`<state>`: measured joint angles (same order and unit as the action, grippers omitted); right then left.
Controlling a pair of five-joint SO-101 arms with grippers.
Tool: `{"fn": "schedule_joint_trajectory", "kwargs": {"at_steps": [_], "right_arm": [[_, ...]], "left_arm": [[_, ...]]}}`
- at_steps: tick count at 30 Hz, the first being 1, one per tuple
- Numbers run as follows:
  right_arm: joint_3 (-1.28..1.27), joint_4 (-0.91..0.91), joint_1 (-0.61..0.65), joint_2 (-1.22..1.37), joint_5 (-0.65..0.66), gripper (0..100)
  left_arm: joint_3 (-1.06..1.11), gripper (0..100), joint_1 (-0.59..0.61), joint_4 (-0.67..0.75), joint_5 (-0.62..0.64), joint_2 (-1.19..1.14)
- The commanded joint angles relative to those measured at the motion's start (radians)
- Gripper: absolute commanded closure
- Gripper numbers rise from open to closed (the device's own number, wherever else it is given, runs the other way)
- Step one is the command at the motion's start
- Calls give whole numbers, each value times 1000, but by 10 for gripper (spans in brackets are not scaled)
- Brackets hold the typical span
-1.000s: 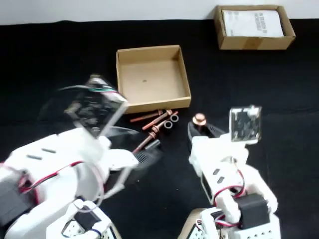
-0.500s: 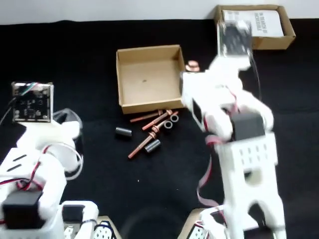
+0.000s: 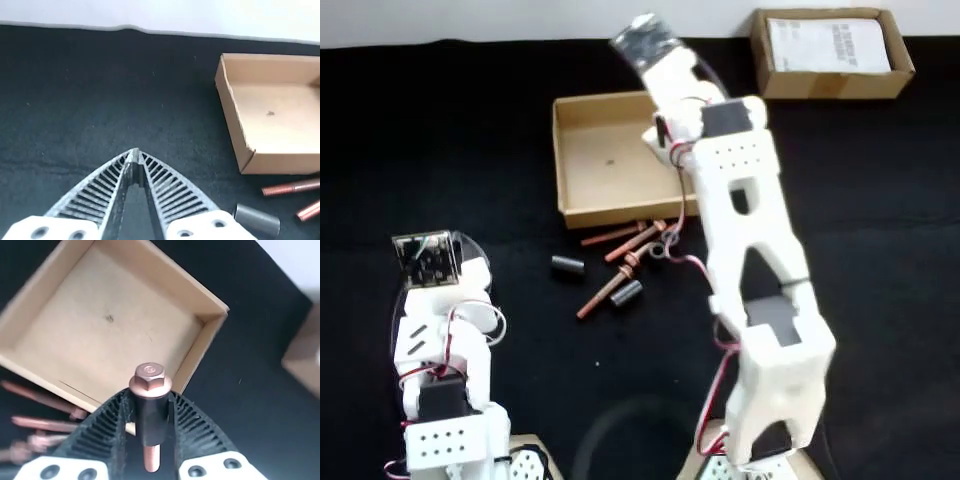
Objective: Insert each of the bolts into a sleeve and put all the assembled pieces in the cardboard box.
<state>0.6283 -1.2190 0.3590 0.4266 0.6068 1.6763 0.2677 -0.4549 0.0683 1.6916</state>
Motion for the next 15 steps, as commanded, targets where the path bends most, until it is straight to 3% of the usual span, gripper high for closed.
{"fn": "schedule_joint_trajectory", "kwargs": {"at_steps": [1, 5, 10, 15], "right_arm": [[162, 96, 5, 90, 222, 991], [286, 136, 12, 213, 374, 991], [374, 128, 48, 328, 408, 991], [378, -99, 122, 369, 404, 991]], "left_arm": [[24, 992, 13, -72, 40, 59], [24, 992, 16, -181, 155, 59], [24, 991, 22, -224, 178, 65], [22, 990, 28, -224, 178, 65]]}}
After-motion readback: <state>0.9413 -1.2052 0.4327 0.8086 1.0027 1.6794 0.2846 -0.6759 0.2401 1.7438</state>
